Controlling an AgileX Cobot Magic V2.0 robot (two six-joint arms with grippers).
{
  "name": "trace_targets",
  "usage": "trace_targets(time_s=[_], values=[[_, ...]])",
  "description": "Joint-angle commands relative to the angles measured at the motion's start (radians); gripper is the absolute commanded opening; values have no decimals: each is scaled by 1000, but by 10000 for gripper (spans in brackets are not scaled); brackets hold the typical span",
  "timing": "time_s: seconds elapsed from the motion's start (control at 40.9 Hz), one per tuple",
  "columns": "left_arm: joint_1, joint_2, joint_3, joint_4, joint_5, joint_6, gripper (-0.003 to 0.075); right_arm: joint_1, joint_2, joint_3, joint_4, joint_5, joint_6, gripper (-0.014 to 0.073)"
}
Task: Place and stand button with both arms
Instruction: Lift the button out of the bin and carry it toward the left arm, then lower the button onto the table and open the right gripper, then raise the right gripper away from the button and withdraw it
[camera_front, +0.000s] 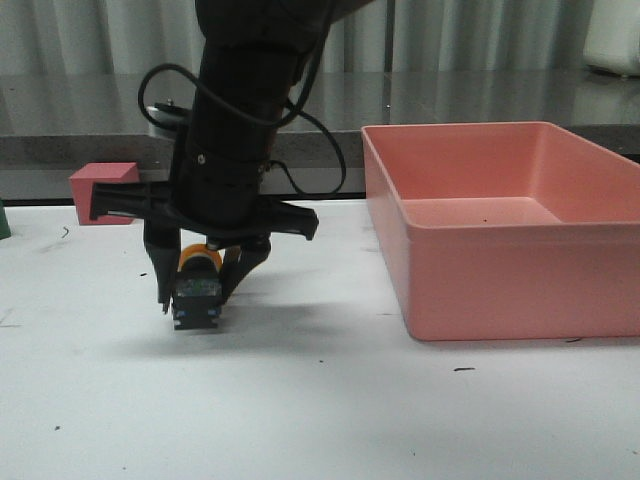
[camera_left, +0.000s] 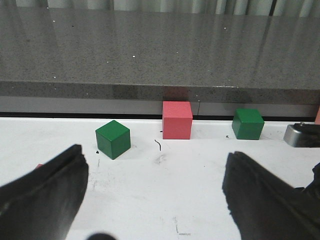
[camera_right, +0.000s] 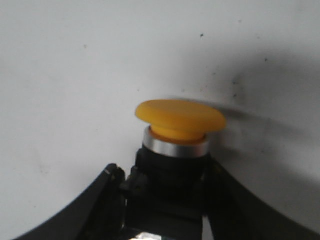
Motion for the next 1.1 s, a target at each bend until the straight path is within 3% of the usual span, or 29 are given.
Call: trace_targets(time_s=[0.0, 0.147, 0.366, 0.513, 0.635, 0.879, 1.075], values=[[-6, 9, -36, 2, -72, -8, 529, -2, -54, -34, -5, -47, 33, 280], [-6, 9, -36, 2, -70, -8, 529, -2, -49, -34, -5, -57, 34, 315], [-6, 9, -36, 2, -52, -8, 529, -2, -52, -34, -3, -64, 34, 565], [-6, 9, -33, 2, -51, -8, 529, -2, -101, -34, -5, -57, 29, 568], [-6, 9, -30, 2, -51, -8, 529, -1, -179, -34, -5, -29, -30, 459], [-6, 9, -30, 2, -51, -8, 529, -7, -306, -33, -7, 25, -82, -78], [-6, 9, -30, 2, -51, -8, 529, -61, -392, -31, -19, 92, -122, -63]])
